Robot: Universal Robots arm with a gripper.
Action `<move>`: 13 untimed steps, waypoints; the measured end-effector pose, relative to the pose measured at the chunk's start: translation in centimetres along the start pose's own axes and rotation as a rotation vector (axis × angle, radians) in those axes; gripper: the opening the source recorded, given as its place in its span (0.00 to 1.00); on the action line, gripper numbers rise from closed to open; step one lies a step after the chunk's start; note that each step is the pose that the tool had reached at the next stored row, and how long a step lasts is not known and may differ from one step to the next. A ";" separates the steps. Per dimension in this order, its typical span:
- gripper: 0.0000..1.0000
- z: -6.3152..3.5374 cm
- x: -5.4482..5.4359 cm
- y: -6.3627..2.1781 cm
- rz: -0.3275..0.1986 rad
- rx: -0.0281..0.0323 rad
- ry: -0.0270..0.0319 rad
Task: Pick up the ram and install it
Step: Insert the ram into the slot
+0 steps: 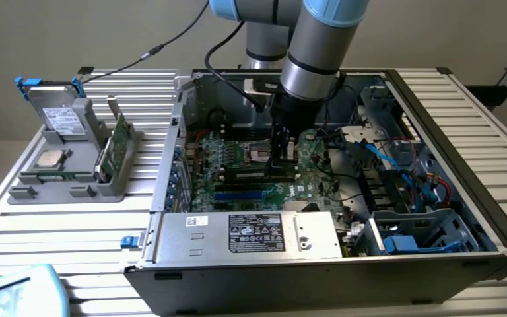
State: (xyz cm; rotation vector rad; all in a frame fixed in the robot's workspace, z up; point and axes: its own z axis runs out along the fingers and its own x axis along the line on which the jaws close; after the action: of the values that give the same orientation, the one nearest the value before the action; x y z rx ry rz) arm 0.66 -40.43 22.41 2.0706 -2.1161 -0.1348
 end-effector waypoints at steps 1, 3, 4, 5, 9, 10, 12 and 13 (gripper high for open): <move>0.13 0.00 0.0 0.00 0.000 -0.0007 0.0000; 0.13 0.01 0.0 0.00 0.000 -0.0026 -0.0001; 0.13 0.01 0.0 0.00 0.000 -0.0034 0.0000; 0.13 0.01 0.0 0.00 0.000 -0.0039 0.0000; 0.13 0.01 0.0 0.00 0.000 -0.0074 0.0001; 0.13 0.01 0.0 0.00 0.000 -0.0090 0.0001; 0.13 0.01 0.0 0.00 -0.001 -0.0117 0.0002; 0.13 0.01 0.0 0.00 -0.001 -0.0132 0.0003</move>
State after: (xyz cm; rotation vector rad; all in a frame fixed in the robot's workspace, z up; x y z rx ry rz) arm 0.66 -40.43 22.40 2.0639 -2.1086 -0.1482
